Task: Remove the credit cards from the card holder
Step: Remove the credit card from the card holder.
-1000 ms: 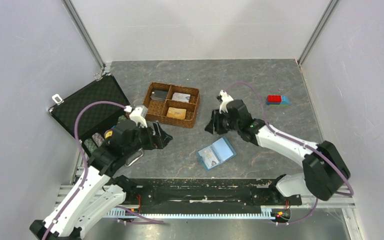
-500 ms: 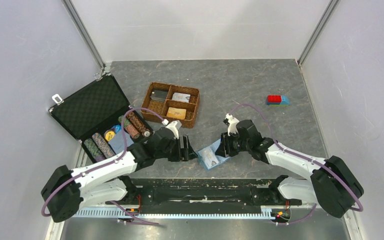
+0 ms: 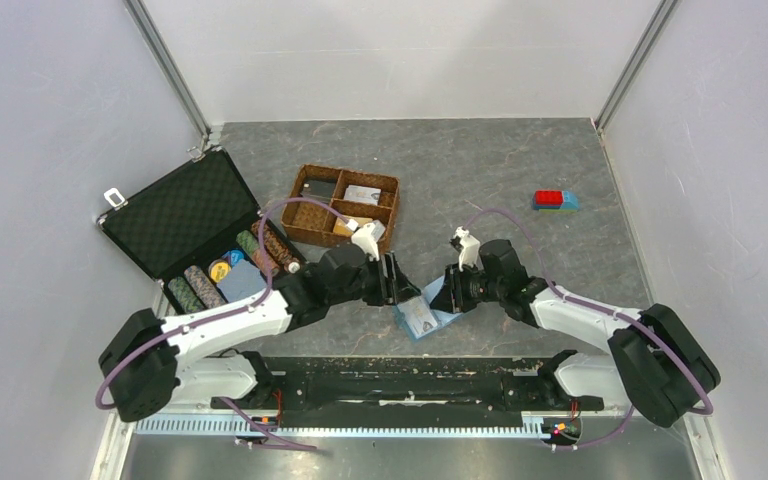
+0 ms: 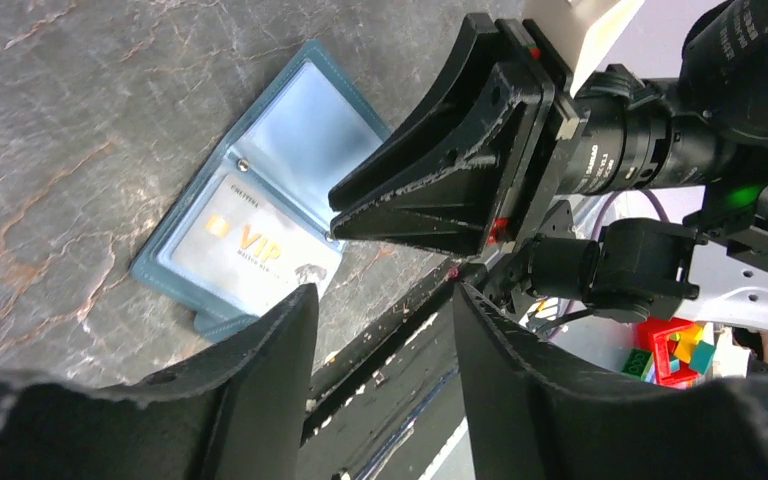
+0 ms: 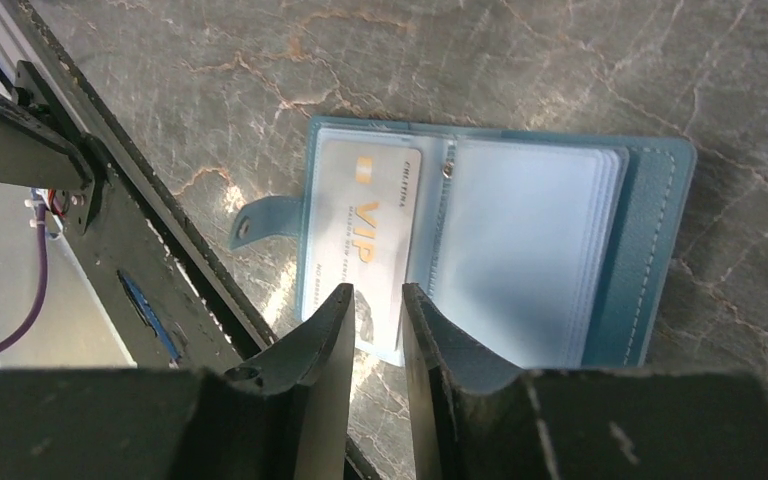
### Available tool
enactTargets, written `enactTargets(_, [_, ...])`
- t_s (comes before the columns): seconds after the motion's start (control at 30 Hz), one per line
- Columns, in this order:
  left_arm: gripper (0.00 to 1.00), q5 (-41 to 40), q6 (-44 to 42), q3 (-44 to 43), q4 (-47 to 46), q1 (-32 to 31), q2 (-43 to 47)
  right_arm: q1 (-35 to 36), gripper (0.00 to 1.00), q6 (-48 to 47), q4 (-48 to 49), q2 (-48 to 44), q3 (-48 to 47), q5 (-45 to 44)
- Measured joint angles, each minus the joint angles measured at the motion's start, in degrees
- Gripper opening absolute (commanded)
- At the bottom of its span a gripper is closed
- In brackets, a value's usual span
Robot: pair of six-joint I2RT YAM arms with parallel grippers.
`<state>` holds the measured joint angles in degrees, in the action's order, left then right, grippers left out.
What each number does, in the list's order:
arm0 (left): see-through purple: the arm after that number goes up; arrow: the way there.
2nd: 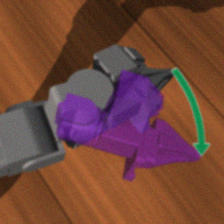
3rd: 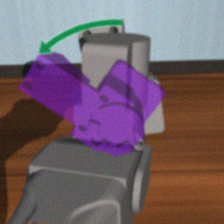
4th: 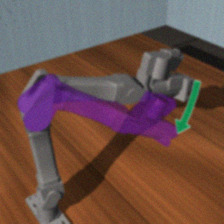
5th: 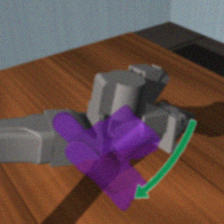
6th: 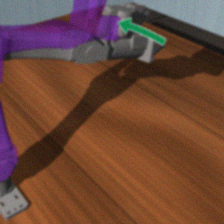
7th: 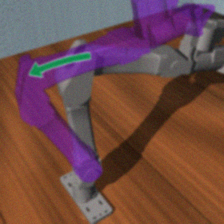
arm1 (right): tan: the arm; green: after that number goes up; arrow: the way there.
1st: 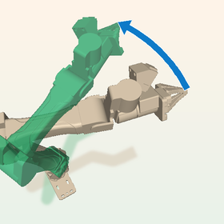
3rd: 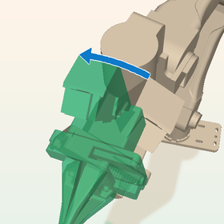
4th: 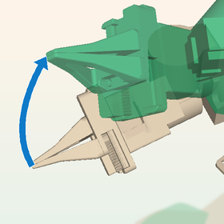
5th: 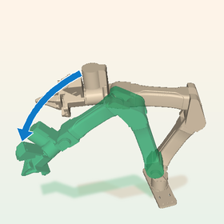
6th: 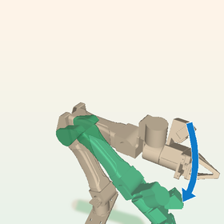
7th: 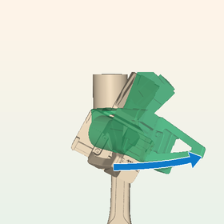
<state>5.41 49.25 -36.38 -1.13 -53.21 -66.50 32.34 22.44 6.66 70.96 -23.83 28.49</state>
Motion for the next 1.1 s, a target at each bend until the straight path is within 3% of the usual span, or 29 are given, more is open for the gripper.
enactTargets(0.13, [0.49, 1.0, 0.4, -1.2, -3.5, 0.0, -4.9, -0.8, 0.26, 0.0, 0.3, 0.1, 1.2, 0.2])
enactTargets(0.3, [0.27, 2.6, 1.8, -1.3, -6.8, -0.1, -10.3, -1.5, 0.26, 0.5, 1.5, 0.2, 2.4, 0.3])
enactTargets(0.4, [0.2, 3.3, 2.5, -1.2, -7.6, -0.2, -11.6, -1.5, 0.26, 0.9, 2.5, 0.5, 2.8, 0.9])
enactTargets(0.77, [0.21, 3.8, 2.8, 7.0, -9.6, -0.5, -11.2, -2.8, 0.27, 1.7, 4.4, 5.2, 1.4, 3.2])
enactTargets(1.1, [0.24, 3.4, 2.8, 7.9, -9.8, -0.5, -12.1, -3.0, 0.28, 2.6, 8.1, 9.7, 1.0, 6.4])
